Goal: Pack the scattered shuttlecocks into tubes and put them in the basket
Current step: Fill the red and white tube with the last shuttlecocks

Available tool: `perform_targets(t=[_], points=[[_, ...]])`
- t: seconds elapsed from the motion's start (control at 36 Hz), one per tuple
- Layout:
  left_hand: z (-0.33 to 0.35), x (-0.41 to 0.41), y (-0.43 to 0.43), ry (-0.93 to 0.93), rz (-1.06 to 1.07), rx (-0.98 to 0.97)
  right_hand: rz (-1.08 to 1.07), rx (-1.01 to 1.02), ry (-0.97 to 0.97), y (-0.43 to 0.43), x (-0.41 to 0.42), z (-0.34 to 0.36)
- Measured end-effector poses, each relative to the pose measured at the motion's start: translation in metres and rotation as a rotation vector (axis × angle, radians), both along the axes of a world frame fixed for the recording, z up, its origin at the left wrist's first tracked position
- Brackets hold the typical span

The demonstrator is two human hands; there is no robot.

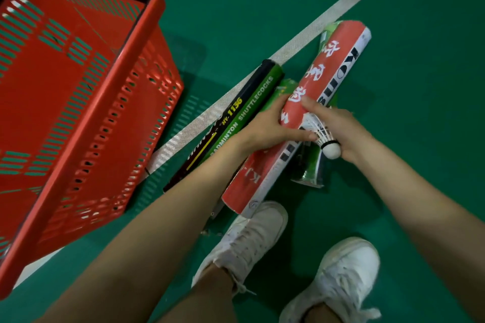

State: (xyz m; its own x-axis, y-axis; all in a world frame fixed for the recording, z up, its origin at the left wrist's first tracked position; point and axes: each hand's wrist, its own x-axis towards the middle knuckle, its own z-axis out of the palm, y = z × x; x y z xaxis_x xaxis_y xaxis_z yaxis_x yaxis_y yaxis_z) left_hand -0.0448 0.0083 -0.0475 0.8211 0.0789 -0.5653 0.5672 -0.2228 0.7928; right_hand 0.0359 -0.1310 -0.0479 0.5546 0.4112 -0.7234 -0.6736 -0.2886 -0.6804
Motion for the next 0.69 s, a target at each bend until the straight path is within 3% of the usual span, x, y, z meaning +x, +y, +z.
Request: perform_targets(t=[0.08,0.19,0.44,0.69], points=[[-0.005,-0.006,0.001,0.021,0.042,0.024,-0.07,-0.051,-0.045,-0.008,0.013,0.006],[-0.013,-0.024,0.001,0.063,0.01,0.148,-0.391,-0.097,-0.189,-0.02,0.039,0.01],[-0.012,-0.04,0.01,0.105,-0.148,0.174,-0.918,0.137,-0.385,-0.014,0.081,0.003],[-0.015,-0.061,0.027,0.129,-0.164,0.15,-1.001,0.103,-0.337,-0.02,0.082,-0.011]])
